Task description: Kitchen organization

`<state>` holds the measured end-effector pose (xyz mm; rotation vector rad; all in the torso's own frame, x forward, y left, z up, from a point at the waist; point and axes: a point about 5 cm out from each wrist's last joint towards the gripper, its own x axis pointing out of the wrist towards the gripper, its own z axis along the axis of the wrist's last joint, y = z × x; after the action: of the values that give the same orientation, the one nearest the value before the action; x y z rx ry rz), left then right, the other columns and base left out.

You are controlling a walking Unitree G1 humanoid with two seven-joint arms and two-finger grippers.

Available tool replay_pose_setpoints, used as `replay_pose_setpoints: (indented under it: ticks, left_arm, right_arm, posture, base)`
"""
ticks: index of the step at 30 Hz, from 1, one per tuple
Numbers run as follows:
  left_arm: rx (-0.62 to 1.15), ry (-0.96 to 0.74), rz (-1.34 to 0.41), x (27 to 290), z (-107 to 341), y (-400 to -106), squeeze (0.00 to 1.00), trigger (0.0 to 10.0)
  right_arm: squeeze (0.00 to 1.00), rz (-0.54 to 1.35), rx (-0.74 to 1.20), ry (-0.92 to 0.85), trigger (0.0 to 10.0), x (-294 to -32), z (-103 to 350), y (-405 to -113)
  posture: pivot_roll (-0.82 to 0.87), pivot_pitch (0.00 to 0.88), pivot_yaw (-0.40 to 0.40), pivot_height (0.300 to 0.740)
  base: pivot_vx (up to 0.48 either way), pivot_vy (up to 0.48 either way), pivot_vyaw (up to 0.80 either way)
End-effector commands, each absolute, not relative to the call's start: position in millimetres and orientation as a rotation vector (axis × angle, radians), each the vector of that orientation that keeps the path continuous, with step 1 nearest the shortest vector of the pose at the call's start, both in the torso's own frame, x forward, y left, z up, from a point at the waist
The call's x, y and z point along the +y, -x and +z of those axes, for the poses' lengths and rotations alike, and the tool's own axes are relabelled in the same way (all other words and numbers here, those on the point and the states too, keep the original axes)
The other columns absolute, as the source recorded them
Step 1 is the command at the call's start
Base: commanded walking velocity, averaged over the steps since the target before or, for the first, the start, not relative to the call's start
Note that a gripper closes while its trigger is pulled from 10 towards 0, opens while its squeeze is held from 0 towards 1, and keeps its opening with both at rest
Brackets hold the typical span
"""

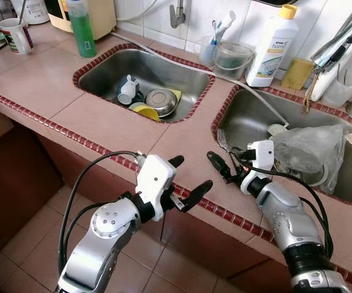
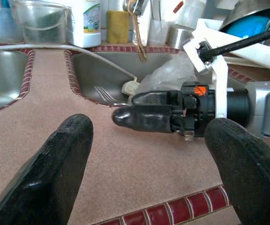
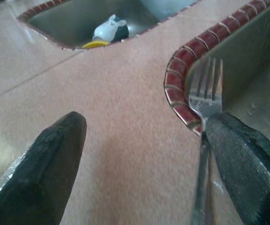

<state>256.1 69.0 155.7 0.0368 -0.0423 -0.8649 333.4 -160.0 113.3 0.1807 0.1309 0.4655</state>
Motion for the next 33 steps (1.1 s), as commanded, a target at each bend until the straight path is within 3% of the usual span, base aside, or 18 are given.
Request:
replay_pose_setpoints:
  ticks: [1,14,33]
  left_arm:
    - [-0.051,-0.024,-0.88,65.7,158.9,-255.3,0.0,10.0]
    - [-0.054,-0.013,-0.868,65.9,159.4,-257.0,0.0,10.0]
    - [-0.057,0.001,-0.86,65.6,160.4,-259.4,0.0,10.0]
  right_arm:
    - [0.0,0.458,0.161,-0.178,10.0,-165.3,111.2,-329.0]
    - [0.0,0.474,0.192,-0.255,10.0,-161.7,113.2,-319.6]
    - [0.0,0.529,0.229,-0.231,10.0,-156.9,109.9,-308.6]
  posture:
    - [-0.04,0.161,-0.064,0.74]
    - [-0.05,0.165,-0.068,0.74]
    - [-0.06,0.159,-0.067,0.74]
  base:
    - [0.0,0.0,0.0]
    - [0.0,0.0,0.0]
    - [0.0,0.0,0.0]
